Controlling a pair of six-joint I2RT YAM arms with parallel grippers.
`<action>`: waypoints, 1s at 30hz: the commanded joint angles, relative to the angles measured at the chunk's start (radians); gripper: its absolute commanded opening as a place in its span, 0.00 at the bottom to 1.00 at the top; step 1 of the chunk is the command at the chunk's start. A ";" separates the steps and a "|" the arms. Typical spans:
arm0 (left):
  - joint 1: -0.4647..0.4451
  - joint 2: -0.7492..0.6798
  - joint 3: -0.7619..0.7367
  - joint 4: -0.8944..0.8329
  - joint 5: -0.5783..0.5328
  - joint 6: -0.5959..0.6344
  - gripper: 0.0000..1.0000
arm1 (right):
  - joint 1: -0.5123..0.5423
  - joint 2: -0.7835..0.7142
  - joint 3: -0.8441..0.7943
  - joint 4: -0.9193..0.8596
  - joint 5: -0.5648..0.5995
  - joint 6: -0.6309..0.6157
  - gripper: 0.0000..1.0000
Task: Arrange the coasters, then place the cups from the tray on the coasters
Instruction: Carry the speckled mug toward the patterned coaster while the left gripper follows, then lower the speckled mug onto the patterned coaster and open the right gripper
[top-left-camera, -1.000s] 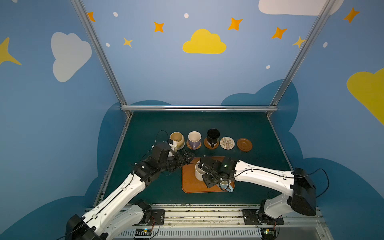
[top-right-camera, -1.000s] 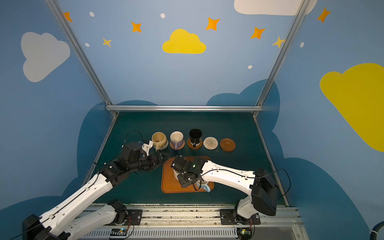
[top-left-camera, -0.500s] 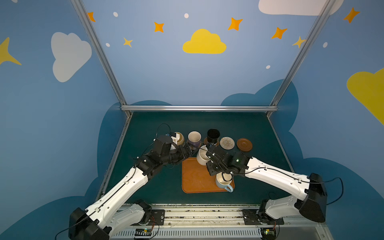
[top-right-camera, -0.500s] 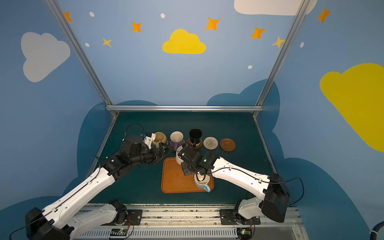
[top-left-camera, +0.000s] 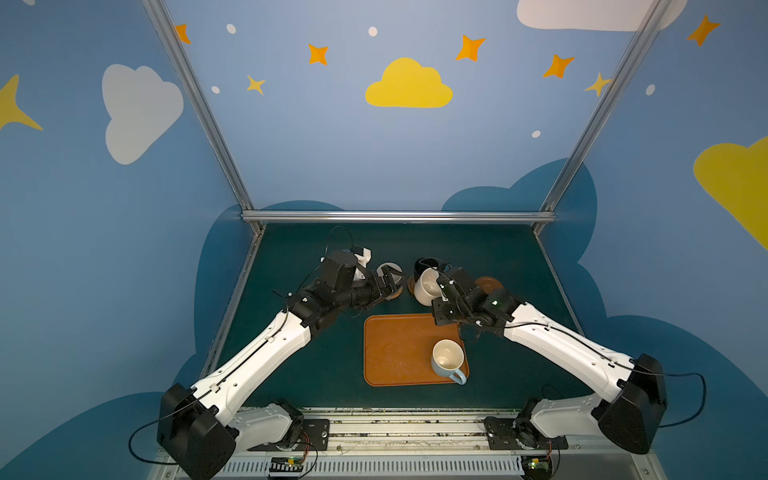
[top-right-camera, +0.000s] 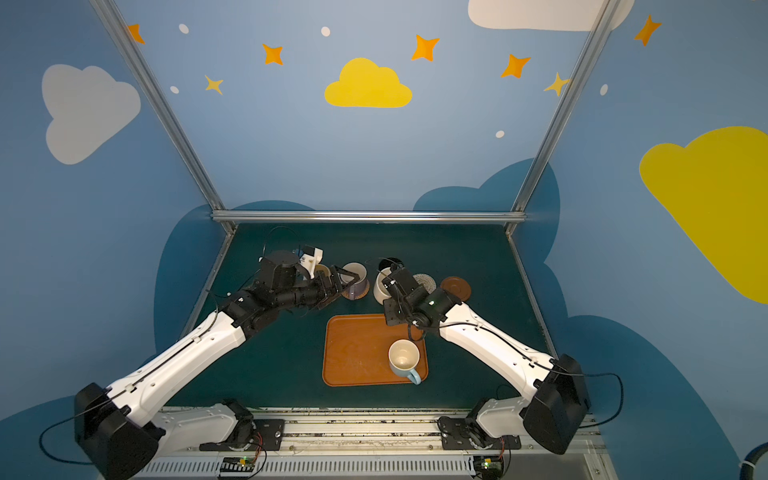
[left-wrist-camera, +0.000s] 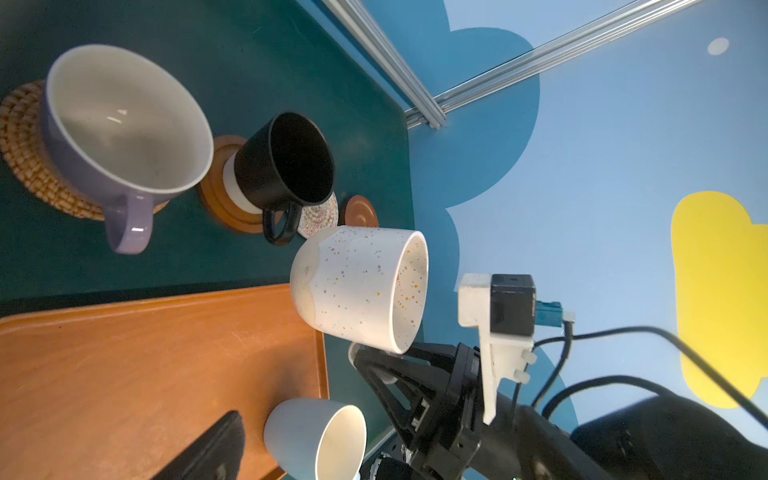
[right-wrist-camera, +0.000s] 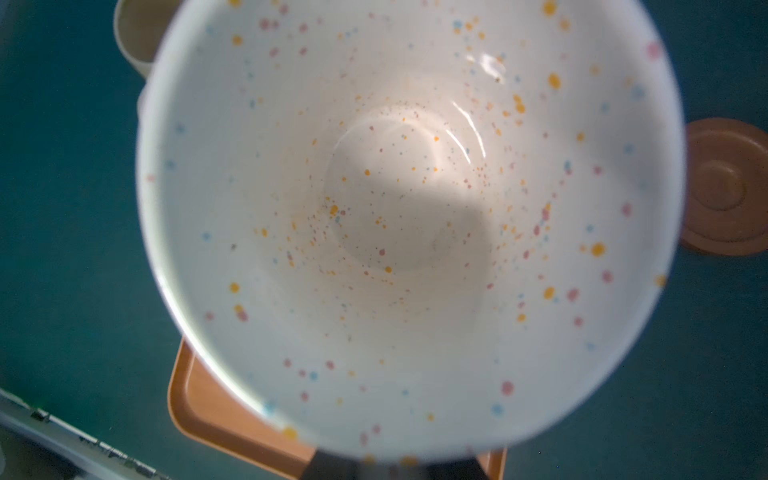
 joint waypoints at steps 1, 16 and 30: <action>-0.018 0.056 0.062 -0.004 -0.024 0.010 1.00 | -0.078 -0.036 0.036 0.013 -0.041 -0.032 0.00; -0.095 0.330 0.339 -0.068 -0.093 0.038 1.00 | -0.292 0.128 0.143 -0.017 -0.057 -0.098 0.00; -0.094 0.464 0.418 -0.058 -0.073 0.009 1.00 | -0.334 0.379 0.309 -0.072 -0.032 -0.089 0.00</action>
